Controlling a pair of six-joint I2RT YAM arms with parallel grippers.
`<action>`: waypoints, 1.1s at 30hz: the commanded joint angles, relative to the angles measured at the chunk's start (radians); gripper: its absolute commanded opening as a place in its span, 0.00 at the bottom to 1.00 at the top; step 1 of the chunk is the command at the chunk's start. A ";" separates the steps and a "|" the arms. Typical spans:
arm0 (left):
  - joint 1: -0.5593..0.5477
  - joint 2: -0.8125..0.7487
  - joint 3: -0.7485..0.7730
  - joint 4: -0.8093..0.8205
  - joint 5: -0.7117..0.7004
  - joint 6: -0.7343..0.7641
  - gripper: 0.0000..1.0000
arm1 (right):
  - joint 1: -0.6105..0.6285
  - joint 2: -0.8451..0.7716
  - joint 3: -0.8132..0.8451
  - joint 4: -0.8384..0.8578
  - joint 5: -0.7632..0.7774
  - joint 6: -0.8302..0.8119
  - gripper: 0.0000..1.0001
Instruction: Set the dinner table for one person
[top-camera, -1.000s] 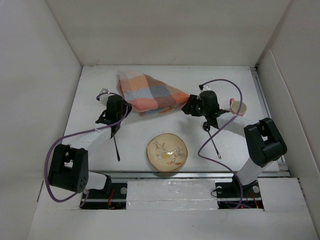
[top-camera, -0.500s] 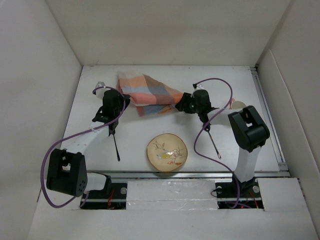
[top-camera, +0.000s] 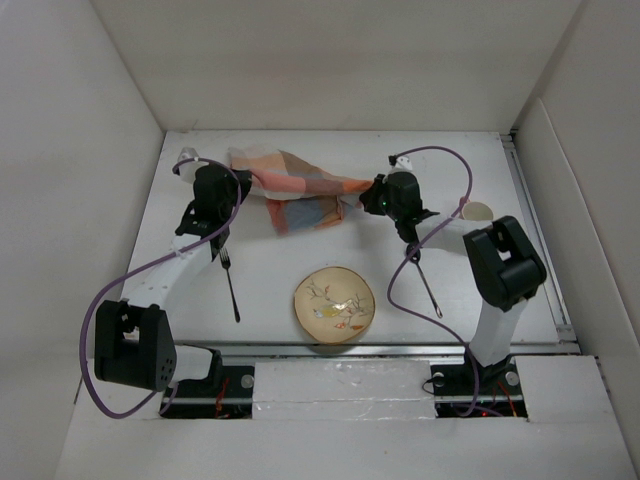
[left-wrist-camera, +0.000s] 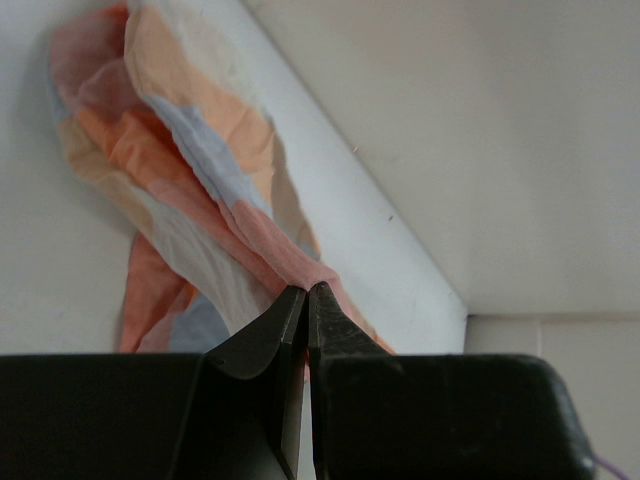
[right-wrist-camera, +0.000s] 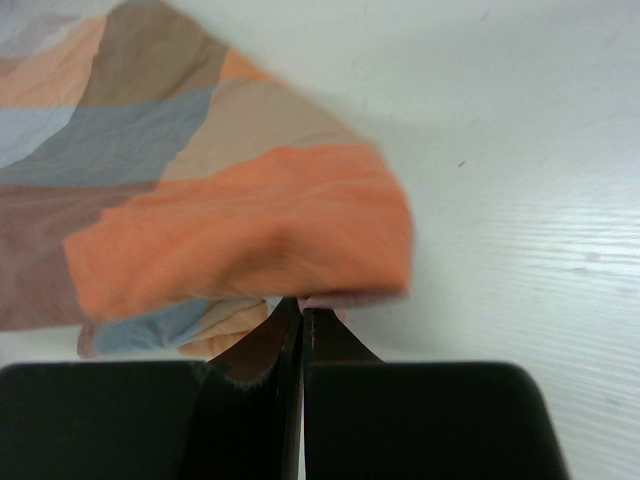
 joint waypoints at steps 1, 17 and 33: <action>0.064 -0.007 0.113 0.050 0.047 0.004 0.00 | 0.006 -0.228 0.055 -0.075 0.150 -0.127 0.00; 0.134 -0.012 0.459 -0.016 0.145 0.053 0.00 | -0.050 -0.575 0.443 -0.570 0.290 -0.449 0.00; 0.212 0.723 1.406 -0.266 0.468 0.056 0.00 | -0.216 0.057 1.296 -0.816 0.066 -0.454 0.00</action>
